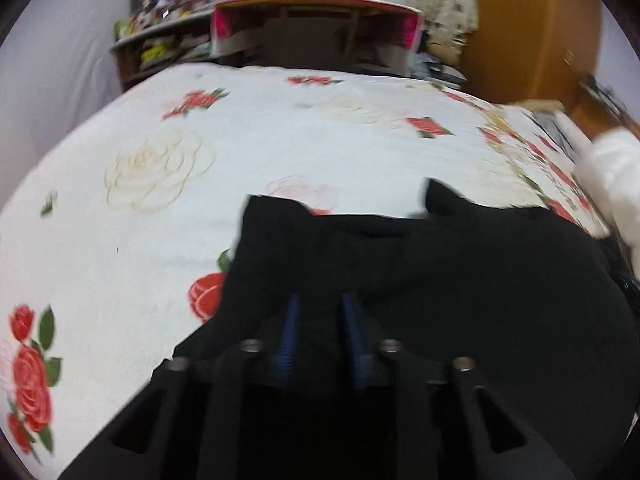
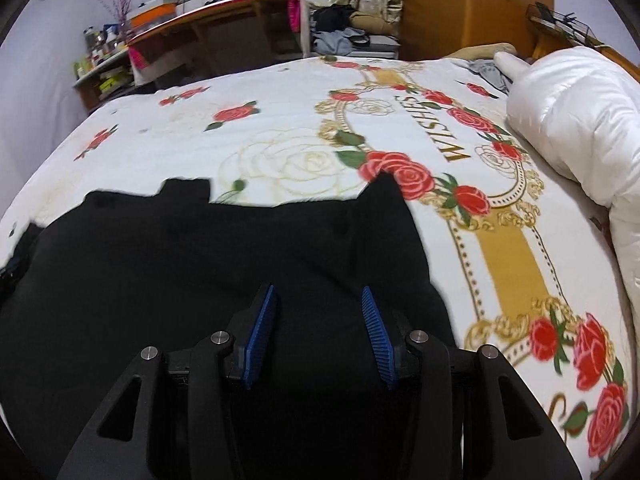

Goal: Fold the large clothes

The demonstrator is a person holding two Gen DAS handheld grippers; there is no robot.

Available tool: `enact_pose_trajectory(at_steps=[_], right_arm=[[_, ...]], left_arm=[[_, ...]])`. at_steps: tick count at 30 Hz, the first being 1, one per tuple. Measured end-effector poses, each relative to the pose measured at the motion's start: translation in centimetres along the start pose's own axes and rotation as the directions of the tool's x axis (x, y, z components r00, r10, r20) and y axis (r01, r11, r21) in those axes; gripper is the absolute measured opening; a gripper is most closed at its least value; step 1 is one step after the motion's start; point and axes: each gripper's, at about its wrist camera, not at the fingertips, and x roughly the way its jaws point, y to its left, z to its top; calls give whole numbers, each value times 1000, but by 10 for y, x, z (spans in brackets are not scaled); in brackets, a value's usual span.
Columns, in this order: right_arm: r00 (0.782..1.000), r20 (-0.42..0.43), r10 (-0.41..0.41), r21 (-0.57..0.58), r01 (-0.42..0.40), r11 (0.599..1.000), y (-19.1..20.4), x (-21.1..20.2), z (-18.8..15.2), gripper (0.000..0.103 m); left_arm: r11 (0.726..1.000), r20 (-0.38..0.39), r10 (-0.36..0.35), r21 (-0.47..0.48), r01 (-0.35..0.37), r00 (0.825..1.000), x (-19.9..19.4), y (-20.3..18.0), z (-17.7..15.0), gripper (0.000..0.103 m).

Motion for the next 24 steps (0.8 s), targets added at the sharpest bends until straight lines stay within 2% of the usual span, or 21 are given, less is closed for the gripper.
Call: enact_pose_trajectory(at_steps=[3, 6, 11, 13, 14, 16, 18, 20, 22, 24], right_arm=[[1000, 13, -2, 9, 2, 1000, -5, 14, -4, 45], [1000, 11, 11, 44, -12, 999, -13, 24, -5, 45], [999, -30, -36, 4, 37, 999, -6, 25, 0, 45], [996, -18, -87, -22, 86, 996, 0, 10, 0, 45], [996, -12, -85, -20, 85, 996, 2, -1, -1, 45], [1000, 27, -12, -5, 12, 1000, 4, -33, -8, 45], [997, 68, 25, -11, -25, 1000, 10, -66, -22, 46], [994, 89, 64, -10, -63, 998, 16, -86, -36, 46], [991, 85, 104, -21, -103, 994, 27, -98, -54, 46], [993, 48, 109, -61, -106, 992, 42, -93, -70, 46]], left_arm=[[1000, 44, 13, 18, -13, 999, 8, -2, -4, 20], [1000, 54, -4, -13, 5, 999, 13, 2, -9, 20], [1000, 10, 20, 9, -20, 1000, 13, -3, -7, 19], [999, -18, 44, 28, -43, 999, 6, -7, -3, 19], [999, -17, 35, 21, -35, 999, -5, -7, -1, 20], [1000, 25, 3, 12, -3, 1000, -36, -8, -2, 20], [999, 77, -43, 19, 42, 996, -70, -14, -9, 21], [994, 116, -111, 38, 107, 987, -99, -27, -25, 28], [985, 117, -162, 72, 154, 980, -114, -47, -44, 31], [973, 76, -209, 119, 199, 975, -112, -73, -63, 31]])
